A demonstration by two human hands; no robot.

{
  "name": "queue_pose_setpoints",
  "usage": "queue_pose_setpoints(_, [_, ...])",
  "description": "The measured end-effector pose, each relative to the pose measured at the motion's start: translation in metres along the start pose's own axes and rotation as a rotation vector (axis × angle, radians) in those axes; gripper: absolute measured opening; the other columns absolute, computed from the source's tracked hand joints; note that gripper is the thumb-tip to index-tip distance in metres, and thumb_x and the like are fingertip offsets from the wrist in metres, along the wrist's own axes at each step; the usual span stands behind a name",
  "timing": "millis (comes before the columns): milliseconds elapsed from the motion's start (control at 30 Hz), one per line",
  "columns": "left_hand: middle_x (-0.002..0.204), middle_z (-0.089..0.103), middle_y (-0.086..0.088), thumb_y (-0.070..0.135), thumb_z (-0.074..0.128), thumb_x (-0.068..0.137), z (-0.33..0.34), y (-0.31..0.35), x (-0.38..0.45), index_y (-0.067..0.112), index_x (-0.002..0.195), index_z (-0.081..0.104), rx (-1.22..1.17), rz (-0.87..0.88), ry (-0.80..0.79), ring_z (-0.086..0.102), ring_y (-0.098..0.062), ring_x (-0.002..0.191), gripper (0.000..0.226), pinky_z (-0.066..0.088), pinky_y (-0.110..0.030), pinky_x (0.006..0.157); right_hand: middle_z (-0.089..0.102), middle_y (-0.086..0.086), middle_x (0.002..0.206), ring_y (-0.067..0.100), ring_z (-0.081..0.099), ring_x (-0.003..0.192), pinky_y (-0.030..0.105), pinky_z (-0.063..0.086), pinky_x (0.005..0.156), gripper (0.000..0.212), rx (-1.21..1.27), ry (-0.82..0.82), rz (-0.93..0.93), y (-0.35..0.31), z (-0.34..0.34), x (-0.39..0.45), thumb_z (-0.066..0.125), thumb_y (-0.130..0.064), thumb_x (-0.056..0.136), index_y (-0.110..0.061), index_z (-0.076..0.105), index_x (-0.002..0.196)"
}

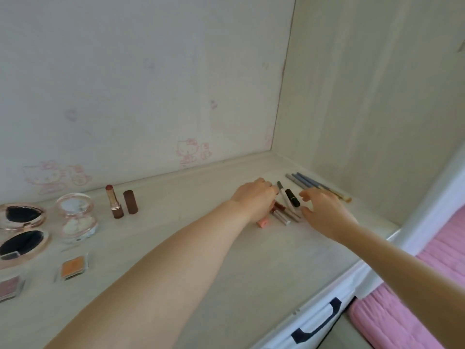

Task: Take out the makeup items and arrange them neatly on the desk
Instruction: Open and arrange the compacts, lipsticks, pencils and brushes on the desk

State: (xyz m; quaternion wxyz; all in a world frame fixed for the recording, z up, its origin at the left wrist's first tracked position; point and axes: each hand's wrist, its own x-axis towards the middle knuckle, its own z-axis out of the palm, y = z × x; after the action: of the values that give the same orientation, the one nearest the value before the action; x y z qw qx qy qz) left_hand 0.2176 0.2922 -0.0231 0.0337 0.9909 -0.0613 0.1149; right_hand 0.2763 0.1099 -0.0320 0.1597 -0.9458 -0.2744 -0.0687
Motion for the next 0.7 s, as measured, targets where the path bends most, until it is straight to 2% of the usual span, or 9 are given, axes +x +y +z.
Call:
queue_pose_setpoints(167, [0.115,0.053,-0.009,0.013,0.05,0.092,0.011,0.009,0.035,0.018,0.122,0.053,-0.114,-0.063,-0.08,0.058,-0.031,0.102,0.031,0.054,-0.044,0.076,0.063,0.003,0.118,0.022,0.057,0.11,0.029,0.045,0.087,0.042,0.058,-0.042,0.105,0.008,0.017,0.019,0.056,-0.024,0.088,-0.016,0.053,0.129])
queue_pose_setpoints(267, [0.128,0.049,-0.014,0.019,0.04,0.098,0.016,0.011,0.05,0.019,0.138,0.042,-0.123,-0.073,-0.079,0.057,-0.033,0.106,0.039,0.051,-0.043,0.085,0.066,0.003,0.11,0.022,0.059,0.105,0.029,0.046,0.083,0.041,0.04,-0.012,0.125,0.007,0.023,0.026,0.056,-0.028,0.087,-0.016,0.055,0.126])
queue_pose_setpoints(400, [0.134,0.046,-0.016,0.018,0.038,0.1,0.023,0.008,0.062,0.016,0.143,0.036,-0.124,-0.091,-0.134,0.051,-0.033,0.117,0.043,0.046,-0.045,0.094,0.066,0.003,0.101,0.024,0.061,0.096,0.035,0.052,0.077,0.029,0.034,0.011,0.152,0.003,0.024,0.03,0.058,-0.031,0.088,-0.015,0.061,0.112])
queue_pose_setpoints(500, [0.136,0.047,-0.015,0.01,0.044,0.097,0.028,0.009,0.065,0.015,0.14,0.042,-0.161,-0.087,-0.16,0.05,-0.031,0.121,0.043,0.045,-0.043,0.097,0.066,0.002,0.091,0.025,0.063,0.087,0.035,0.053,0.07,0.016,0.049,0.001,0.177,0.004,0.024,0.033,0.054,-0.024,0.089,-0.016,0.063,0.099])
queue_pose_setpoints(633, [0.131,0.053,-0.013,0.009,0.047,0.095,0.032,0.01,0.063,0.015,0.132,0.052,-0.294,-0.111,-0.065,0.054,-0.029,0.116,0.037,0.046,-0.041,0.096,0.066,0.003,0.109,0.022,0.061,0.095,0.03,0.049,0.074,0.034,0.117,0.025,0.217,0.006,0.027,0.031,0.057,-0.022,0.09,-0.016,0.057,0.123])
queue_pose_setpoints(700, [0.127,0.057,-0.011,0.012,0.051,0.095,0.03,0.01,0.06,0.014,0.127,0.057,-0.428,-0.142,0.036,0.057,-0.025,0.112,0.033,0.046,-0.035,0.095,0.065,-0.001,0.103,0.018,0.058,0.088,0.027,0.045,0.071,0.035,0.188,0.058,0.237,0.006,0.028,0.029,0.058,-0.02,0.089,-0.016,0.056,0.125])
